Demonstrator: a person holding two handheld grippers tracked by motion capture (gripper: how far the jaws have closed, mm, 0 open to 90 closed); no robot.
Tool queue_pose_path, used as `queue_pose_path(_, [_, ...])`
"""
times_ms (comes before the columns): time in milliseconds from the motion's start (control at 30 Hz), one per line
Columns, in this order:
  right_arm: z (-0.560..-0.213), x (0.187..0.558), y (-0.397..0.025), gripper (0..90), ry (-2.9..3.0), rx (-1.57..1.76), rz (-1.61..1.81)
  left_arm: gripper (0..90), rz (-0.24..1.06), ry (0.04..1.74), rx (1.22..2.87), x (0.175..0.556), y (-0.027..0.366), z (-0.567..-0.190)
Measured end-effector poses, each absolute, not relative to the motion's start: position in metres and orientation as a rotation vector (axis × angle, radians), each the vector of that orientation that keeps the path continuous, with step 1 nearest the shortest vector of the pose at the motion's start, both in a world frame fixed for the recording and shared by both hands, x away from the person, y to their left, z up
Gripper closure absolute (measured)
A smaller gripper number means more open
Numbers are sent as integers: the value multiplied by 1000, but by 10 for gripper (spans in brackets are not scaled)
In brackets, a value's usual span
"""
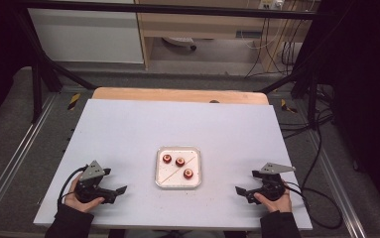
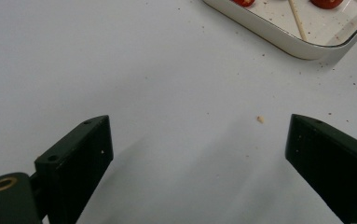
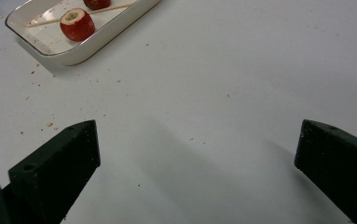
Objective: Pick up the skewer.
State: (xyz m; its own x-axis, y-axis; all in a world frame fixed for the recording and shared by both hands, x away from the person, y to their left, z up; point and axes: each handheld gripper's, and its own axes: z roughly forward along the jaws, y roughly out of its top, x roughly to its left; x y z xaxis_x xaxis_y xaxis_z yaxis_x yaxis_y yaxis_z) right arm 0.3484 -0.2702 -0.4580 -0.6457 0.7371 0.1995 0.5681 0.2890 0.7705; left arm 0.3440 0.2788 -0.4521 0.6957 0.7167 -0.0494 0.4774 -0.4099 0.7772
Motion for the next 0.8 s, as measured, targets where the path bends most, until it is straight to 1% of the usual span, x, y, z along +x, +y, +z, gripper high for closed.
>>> queue_pose_path(800, [-457,348,-270,5,2351,1213,1297,73,374,887,2106,343,266,-448])
